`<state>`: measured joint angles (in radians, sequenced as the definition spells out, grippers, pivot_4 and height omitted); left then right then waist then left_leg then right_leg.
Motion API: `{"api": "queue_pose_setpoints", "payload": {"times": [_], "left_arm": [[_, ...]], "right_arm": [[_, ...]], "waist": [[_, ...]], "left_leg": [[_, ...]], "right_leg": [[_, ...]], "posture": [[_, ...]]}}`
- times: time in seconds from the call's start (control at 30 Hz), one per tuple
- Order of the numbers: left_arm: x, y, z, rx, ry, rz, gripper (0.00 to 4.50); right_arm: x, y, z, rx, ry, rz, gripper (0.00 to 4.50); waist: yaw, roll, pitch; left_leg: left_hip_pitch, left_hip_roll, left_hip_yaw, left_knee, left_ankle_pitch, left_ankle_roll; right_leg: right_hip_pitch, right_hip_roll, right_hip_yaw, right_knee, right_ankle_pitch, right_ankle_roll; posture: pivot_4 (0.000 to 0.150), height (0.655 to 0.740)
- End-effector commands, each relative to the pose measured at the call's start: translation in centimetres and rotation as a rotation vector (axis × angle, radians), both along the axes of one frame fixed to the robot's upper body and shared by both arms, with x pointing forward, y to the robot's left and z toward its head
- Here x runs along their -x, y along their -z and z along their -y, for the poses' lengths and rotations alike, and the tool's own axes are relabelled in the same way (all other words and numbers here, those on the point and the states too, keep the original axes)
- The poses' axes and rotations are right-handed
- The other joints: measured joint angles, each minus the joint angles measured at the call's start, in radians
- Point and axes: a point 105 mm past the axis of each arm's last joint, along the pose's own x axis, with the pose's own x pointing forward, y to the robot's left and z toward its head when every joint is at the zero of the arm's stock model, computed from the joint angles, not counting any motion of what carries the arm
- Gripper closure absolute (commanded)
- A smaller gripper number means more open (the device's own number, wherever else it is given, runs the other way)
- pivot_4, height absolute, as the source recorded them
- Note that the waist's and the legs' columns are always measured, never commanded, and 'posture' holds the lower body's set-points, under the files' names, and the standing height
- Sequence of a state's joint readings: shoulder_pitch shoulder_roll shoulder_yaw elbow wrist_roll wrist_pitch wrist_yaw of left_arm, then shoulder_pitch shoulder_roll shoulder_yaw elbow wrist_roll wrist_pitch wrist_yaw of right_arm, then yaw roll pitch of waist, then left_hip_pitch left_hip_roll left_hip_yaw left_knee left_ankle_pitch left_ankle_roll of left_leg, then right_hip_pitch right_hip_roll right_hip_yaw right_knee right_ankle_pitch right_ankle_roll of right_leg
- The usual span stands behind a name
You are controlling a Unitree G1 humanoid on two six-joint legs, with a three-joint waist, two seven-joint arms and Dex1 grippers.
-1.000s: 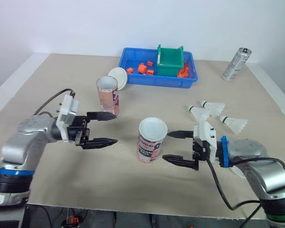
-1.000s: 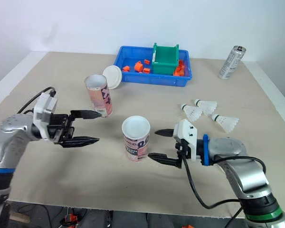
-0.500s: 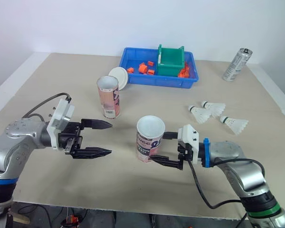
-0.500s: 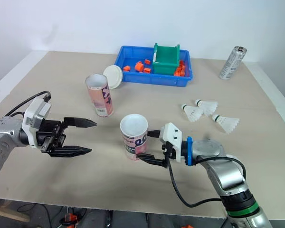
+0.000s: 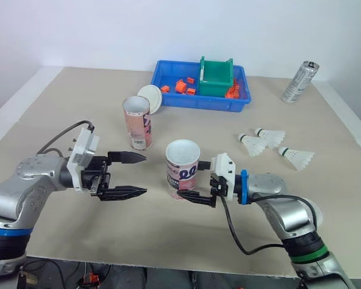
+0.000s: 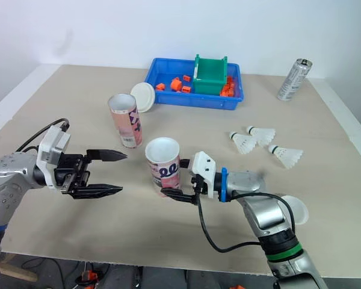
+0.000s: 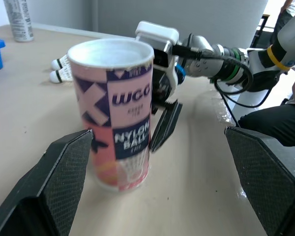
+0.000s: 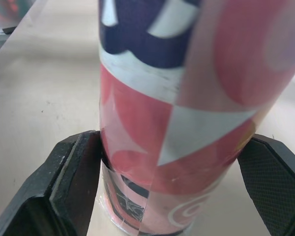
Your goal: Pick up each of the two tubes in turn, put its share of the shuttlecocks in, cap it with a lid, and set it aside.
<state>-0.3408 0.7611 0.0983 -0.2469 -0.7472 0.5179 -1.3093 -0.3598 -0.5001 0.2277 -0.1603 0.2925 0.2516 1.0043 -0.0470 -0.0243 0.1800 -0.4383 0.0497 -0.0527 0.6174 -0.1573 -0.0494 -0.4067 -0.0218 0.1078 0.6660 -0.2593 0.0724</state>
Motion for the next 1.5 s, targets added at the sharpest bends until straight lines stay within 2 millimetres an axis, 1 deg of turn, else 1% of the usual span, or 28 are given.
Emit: {"api": "queue_pose_setpoints", "payload": {"times": [0.03,0.37,0.43,0.5,0.7,0.83,0.9,0.97,1.0,1.03,1.07,1.1,1.13,1.2,1.23,1.27,1.3,1.33,1.4,1.5], "left_arm": [[-0.1,-0.7,0.4,0.010,0.011,0.043,0.02],[-0.4,-0.6,0.9,0.008,0.024,0.047,0.02],[-0.5,-0.6,1.0,0.010,0.025,0.047,0.00],[-0.5,-0.6,1.1,0.012,0.028,0.047,0.00],[-0.7,-0.6,1.3,0.012,0.029,0.051,0.00],[-1.3,-1.4,2.3,0.051,0.035,0.073,0.00],[-2.0,-2.0,3.5,0.080,0.034,0.104,0.00],[-2.6,-2.4,4.8,0.105,0.036,0.126,0.00],[-3.0,-2.6,5.4,0.115,0.031,0.138,0.00],[-3.3,-2.7,5.7,0.121,0.026,0.148,0.00],[-3.7,-3.0,6.5,0.145,0.026,0.153,0.00],[-4.2,-3.3,7.5,0.165,0.022,0.166,0.00],[-4.5,-3.5,8.2,0.178,0.020,0.175,0.00],[-5.0,-3.4,9.6,0.194,0.028,0.179,0.00],[-5.2,-3.2,10.1,0.191,0.028,0.183,0.00],[-5.4,-2.8,10.9,0.186,0.034,0.183,0.00],[-5.7,-2.5,11.7,0.180,0.032,0.185,0.00],[-6.1,-2.4,12.3,0.175,0.023,0.188,0.00],[-6.6,-2.2,13.4,0.174,0.010,0.193,0.00],[-7.0,-2.2,14.4,0.185,0.000,0.202,0.00]], "right_arm": [[0.3,-0.8,-0.5,-0.016,-0.040,0.032,0.00],[0.3,-0.7,-1.1,-0.020,-0.066,0.037,0.00],[0.2,-0.7,-1.2,-0.020,-0.067,0.038,0.56],[0.2,-0.8,-1.2,-0.025,-0.062,0.033,0.99],[0.0,-1.3,-0.4,-0.034,-0.046,0.031,0.99],[-0.2,-3.0,0.8,-0.089,-0.012,0.044,0.99],[-1.6,-5.2,2.8,-0.171,0.098,0.069,0.99],[-2.9,-7.1,5.6,-0.236,0.221,0.104,0.99],[-3.4,-8.0,7.0,-0.259,0.282,0.127,0.99],[-3.6,-8.5,8.0,-0.275,0.321,0.141,0.99],[-4.3,-9.4,10.1,-0.300,0.414,0.160,0.99],[-4.8,-10.3,12.8,-0.316,0.528,0.195,0.99],[-5.1,-10.9,14.6,-0.326,0.604,0.218,0.99],[-5.7,-12.1,19.5,-0.371,0.823,0.254,0.99],[-5.9,-12.3,21.2,-0.383,0.903,0.262,0.99],[-6.0,-12.5,24.4,-0.385,1.060,0.286,0.99],[-5.8,-12.6,26.8,-0.395,1.170,0.295,0.99],[-5.5,-12.6,28.6,-0.405,1.249,0.298,0.99],[-5.0,-12.4,31.0,-0.405,1.349,0.312,0.99],[-4.6,-11.6,32.9,-0.408,1.412,0.284,0.99]], "waist": [[0.000,0.000,0.000],[0.000,0.000,0.000],[0.000,0.000,0.000],[0.000,0.000,0.000],[0.000,0.000,0.000],[0.003,0.000,0.000],[0.002,-0.001,0.000],[0.004,-0.001,0.001],[0.005,-0.001,0.001],[0.007,-0.001,0.001],[0.005,-0.001,0.001],[0.005,-0.001,0.001],[0.008,-0.001,0.001],[0.011,-0.001,0.001],[0.012,-0.001,0.001],[0.011,-0.001,0.001],[0.011,0.000,0.000],[0.011,0.000,0.000],[0.010,0.000,0.000],[-0.001,0.001,0.000]], "left_leg": [[0.000,0.000,0.000,0.000,0.000,0.000],[0.000,0.000,0.000,0.000,0.000,0.000],[0.000,0.000,0.000,0.000,0.000,0.000],[0.000,0.000,0.000,0.000,0.000,0.000],[0.000,0.000,0.000,0.000,0.000,0.000],[0.000,0.000,-0.001,0.001,0.001,-0.001],[0.000,0.000,0.000,0.000,0.002,-0.004],[-0.001,-0.001,-0.001,0.001,0.003,-0.005],[-0.001,-0.001,-0.001,0.001,0.003,-0.005],[-0.001,-0.001,-0.001,0.001,0.003,-0.005],[-0.001,-0.002,-0.001,0.002,0.003,-0.005],[-0.001,-0.002,-0.001,0.002,0.003,-0.005],[-0.001,-0.002,-0.001,0.001,0.003,-0.005],[-0.001,-0.003,-0.001,0.001,0.004,-0.004],[-0.001,-0.003,-0.001,0.001,0.004,-0.004],[-0.001,-0.003,-0.001,0.001,0.004,-0.004],[-0.001,-0.003,-0.001,0.001,0.003,-0.004],[-0.001,-0.003,0.000,0.001,0.003,-0.004],[-0.001,-0.004,0.000,-0.001,0.003,-0.003],[-0.001,-0.004,0.000,-0.001,0.002,-0.002]], "right_leg": [[0.000,0.000,0.000,0.000,0.000,0.000],[0.000,0.000,0.000,0.000,0.000,0.000],[0.000,0.000,0.000,0.000,0.000,0.000],[0.000,0.000,0.000,0.000,0.000,0.000],[0.000,0.000,0.000,0.000,0.000,0.000],[0.001,0.000,0.000,0.000,0.001,0.001],[0.001,0.000,0.000,0.000,0.001,0.002],[0.001,0.000,0.000,0.000,0.003,0.003],[0.001,0.000,0.001,0.000,0.003,0.003],[0.002,-0.001,0.001,-0.001,0.004,0.003],[0.002,-0.001,0.001,-0.001,0.004,0.004],[0.002,-0.001,0.001,-0.001,0.004,0.004],[0.002,-0.001,0.001,-0.001,0.004,0.004],[0.002,-0.001,0.001,-0.001,0.005,0.005],[0.003,-0.001,0.001,-0.002,0.005,0.006],[0.003,-0.001,0.002,-0.002,0.006,0.008],[0.003,-0.001,0.002,-0.002,0.006,0.008],[0.003,-0.001,0.002,-0.002,0.007,0.007],[0.002,-0.001,0.003,-0.001,0.006,0.006],[0.001,-0.001,0.003,-0.001,0.006,0.005]], "posture": [[0.150,0.7355],[0.150,0.7355],[0.150,0.7355],[0.150,0.7355],[0.150,0.7355],[0.150,0.7355],[0.150,0.7355],[0.150,0.7355],[0.150,0.7355],[0.150,0.7355],[0.150,0.7355],[0.150,0.7355],[0.150,0.7355],[0.150,0.7355],[0.150,0.7355],[0.150,0.7355],[0.150,0.7355],[0.150,0.7355],[0.150,0.7355],[0.150,0.7355]]}}
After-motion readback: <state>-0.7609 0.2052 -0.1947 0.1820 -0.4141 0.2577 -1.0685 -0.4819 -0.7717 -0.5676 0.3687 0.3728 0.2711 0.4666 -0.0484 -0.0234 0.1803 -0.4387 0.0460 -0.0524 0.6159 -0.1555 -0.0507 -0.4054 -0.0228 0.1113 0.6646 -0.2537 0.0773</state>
